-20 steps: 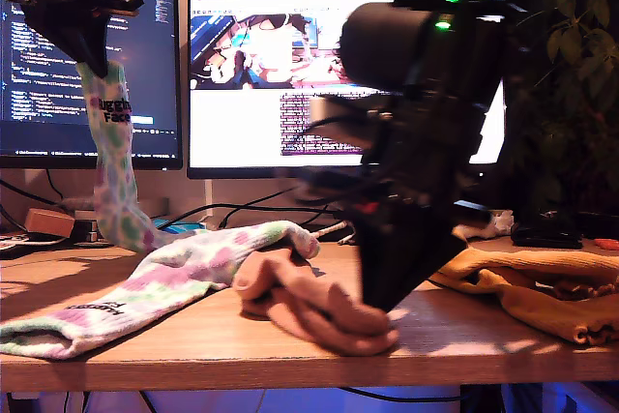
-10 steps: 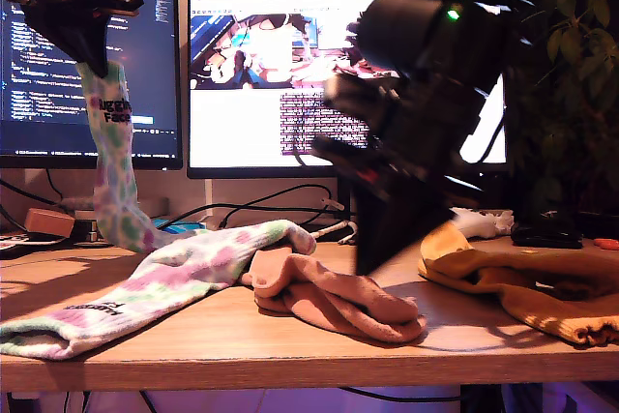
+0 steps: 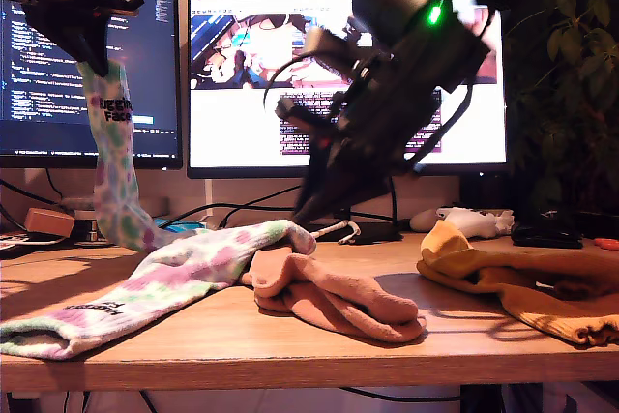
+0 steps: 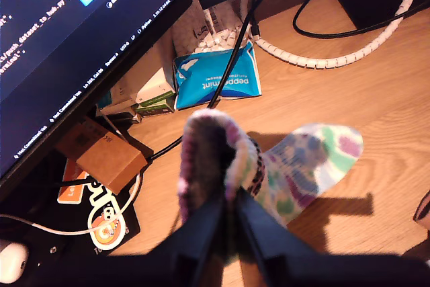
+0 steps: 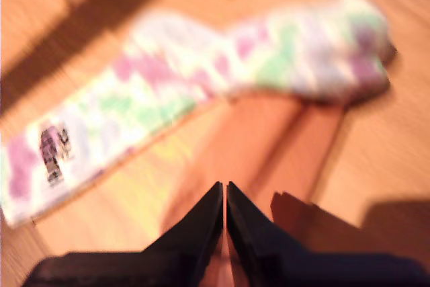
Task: Pair up the socks based on colour and pattern, by placing them on top of one another
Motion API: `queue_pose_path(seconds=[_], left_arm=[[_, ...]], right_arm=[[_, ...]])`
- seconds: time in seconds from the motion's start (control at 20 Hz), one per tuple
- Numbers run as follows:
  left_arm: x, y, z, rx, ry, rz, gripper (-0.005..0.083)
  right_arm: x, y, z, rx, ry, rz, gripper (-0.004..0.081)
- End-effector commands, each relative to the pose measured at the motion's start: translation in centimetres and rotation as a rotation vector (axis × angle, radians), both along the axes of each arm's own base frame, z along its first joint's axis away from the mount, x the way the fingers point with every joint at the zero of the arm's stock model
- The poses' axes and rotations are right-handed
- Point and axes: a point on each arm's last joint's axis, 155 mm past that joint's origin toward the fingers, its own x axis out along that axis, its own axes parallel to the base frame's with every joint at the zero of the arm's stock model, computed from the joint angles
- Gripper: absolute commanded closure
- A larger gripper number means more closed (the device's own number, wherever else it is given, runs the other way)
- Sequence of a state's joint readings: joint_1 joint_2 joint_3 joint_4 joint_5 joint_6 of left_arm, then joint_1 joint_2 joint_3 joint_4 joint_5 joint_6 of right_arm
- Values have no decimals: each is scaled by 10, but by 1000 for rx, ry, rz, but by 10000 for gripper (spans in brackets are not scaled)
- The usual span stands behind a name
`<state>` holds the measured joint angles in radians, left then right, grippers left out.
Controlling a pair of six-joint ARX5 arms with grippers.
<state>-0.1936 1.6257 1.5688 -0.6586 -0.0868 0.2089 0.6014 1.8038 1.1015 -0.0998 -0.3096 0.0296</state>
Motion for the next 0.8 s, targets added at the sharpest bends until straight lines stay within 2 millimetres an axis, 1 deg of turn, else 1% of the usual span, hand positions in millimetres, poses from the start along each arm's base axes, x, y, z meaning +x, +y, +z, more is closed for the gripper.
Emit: queue_pose_path(seconds=[0.0, 0.1, 0.3, 0.35, 0.45, 0.55, 0.75], left_arm=[[1, 0, 10, -6, -28, -1, 794], [1, 0, 10, -8, -27, -3, 794], [0, -1, 10, -9, -25, -6, 794], [0, -1, 10, -9, -23, -6, 794], [-1, -1, 9, -8, -19, -6, 794], [-1, -1, 9, -8, -18, -6, 794], [-1, -3, 9, -15, -17, -14, 794]], right_arm=[[7, 5, -14, 11, 26, -4, 783], [12, 15, -21, 35, 49, 11, 783], [25, 23, -38, 20, 63, 3, 783], [30, 18, -43, 4, 67, -31, 783], [39, 1, -56, -56, 82, -136, 783], [39, -13, -64, -116, 92, -184, 783], [37, -22, -71, -136, 135, -229, 783]])
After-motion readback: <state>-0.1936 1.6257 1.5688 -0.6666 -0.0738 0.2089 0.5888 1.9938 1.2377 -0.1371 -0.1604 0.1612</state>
